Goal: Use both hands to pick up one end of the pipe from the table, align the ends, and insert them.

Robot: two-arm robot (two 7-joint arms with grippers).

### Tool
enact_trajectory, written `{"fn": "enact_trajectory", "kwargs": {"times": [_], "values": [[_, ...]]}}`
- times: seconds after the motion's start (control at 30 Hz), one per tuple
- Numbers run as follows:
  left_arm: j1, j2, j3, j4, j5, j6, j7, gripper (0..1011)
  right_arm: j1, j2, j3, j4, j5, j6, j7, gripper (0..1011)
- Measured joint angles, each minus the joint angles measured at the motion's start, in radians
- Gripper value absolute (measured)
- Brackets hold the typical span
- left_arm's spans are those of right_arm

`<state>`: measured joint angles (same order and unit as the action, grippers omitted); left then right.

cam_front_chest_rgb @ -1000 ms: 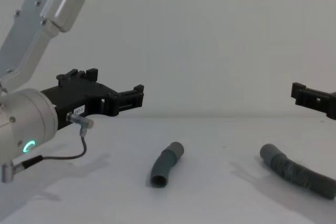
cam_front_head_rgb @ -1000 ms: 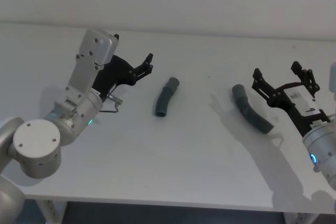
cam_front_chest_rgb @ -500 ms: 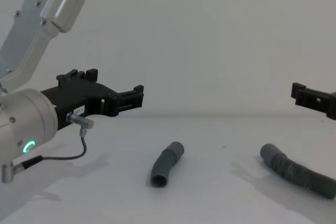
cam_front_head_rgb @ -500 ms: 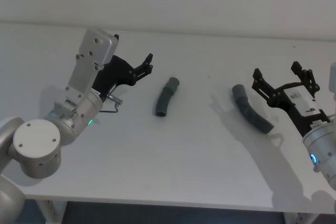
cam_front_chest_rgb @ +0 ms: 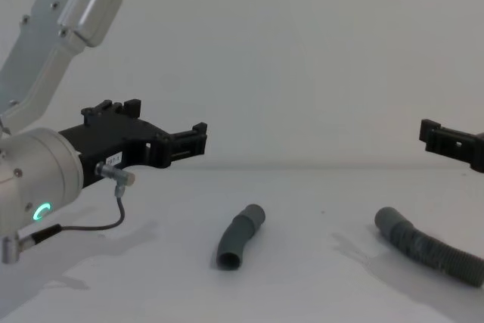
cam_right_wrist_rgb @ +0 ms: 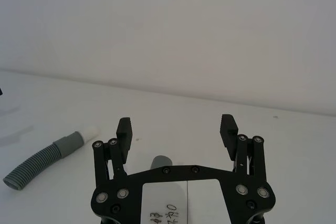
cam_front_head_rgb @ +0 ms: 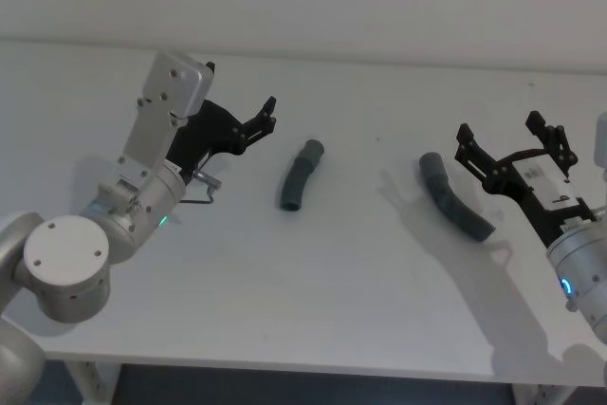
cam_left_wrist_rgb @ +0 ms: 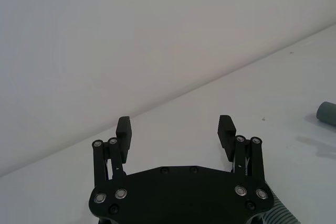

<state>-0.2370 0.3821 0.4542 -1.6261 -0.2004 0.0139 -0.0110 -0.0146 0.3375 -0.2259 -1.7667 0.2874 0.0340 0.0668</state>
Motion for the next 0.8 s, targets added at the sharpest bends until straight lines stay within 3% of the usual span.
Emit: {"fn": "enact_trajectory", "kwargs": {"times": [0.8], "values": [[0.0, 0.0, 0.0, -0.001, 0.0, 0.0, 0.0, 1001, 0.0, 0.0, 0.0, 0.0, 0.0, 0.0, 0.0, 1001]]}}
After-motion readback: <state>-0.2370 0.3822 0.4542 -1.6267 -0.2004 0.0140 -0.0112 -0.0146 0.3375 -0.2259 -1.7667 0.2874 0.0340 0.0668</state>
